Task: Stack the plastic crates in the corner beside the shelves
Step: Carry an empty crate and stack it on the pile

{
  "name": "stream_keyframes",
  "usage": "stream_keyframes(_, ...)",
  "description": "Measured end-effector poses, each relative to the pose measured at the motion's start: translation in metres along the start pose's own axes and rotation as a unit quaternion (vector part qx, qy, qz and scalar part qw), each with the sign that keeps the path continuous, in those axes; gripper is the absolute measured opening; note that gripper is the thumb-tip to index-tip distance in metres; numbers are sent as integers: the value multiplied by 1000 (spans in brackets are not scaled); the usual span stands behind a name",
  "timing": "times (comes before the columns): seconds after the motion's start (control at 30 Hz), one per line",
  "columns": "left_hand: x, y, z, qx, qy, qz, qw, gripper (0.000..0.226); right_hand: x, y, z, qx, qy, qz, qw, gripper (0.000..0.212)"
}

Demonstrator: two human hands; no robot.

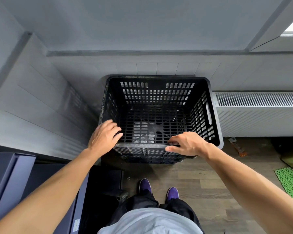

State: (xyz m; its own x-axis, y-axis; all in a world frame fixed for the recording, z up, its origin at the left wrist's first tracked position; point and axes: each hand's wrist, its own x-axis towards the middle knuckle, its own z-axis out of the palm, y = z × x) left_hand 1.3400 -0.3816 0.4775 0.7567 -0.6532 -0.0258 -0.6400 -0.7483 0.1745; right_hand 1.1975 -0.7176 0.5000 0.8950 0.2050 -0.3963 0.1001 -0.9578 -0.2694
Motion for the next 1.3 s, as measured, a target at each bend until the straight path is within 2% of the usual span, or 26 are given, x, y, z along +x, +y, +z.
stream_keyframes(0.03, 1, -3, 0, 29, 31, -4, 999, 41, 4, -6, 0, -8, -8, -8, 1000, 92)
stream_keyframes(0.07, 3, -4, -1, 43, 47, -18, 998, 42, 9, -14, 0, -20, -12, -18, 1000, 86)
stream_keyframes(0.17, 4, -3, -8, 24, 4, -140, 990, 79, 26, -38, 4, -70, -17, -36, 997, 64)
stream_keyframes(0.23, 4, -2, -11, -12, -55, -251, 966, 85, 37, -55, 11, -93, -29, -36, 995, 49)
stream_keyframes(0.3, 7, -1, -12, -54, -93, -325, 939, 64, 46, -67, 19, -93, -35, -27, 995, 37)
stream_keyframes(0.37, 13, 2, -8, -110, -69, -374, 918, 37, 51, -74, 21, -78, -20, -13, 997, 31)
stream_keyframes(0.43, 18, 4, -4, -147, -21, -419, 896, 24, 55, -76, 21, -75, 4, -13, 997, 34)
stream_keyframes(0.53, 20, 1, 2, -159, 30, -421, 893, 17, 60, -79, 17, -91, 6, -16, 996, 45)
stream_keyframes(0.77, 16, -13, 5, -176, 56, -407, 894, 16, 69, -87, 8, -116, -20, -28, 993, 59)
stream_keyframes(0.93, 21, -24, 2, -155, 6, -365, 918, 20, 78, -81, 6, -87, -17, -36, 995, 54)
stream_keyframes(1.17, 17, -21, 5, -148, 24, -376, 915, 21, 52, -53, 8, -100, 16, -6, 995, 35)
stream_keyframes(1.3, 18, -21, 5, -148, 20, -379, 913, 21, 30, -30, 9, -99, 16, 17, 995, 42)
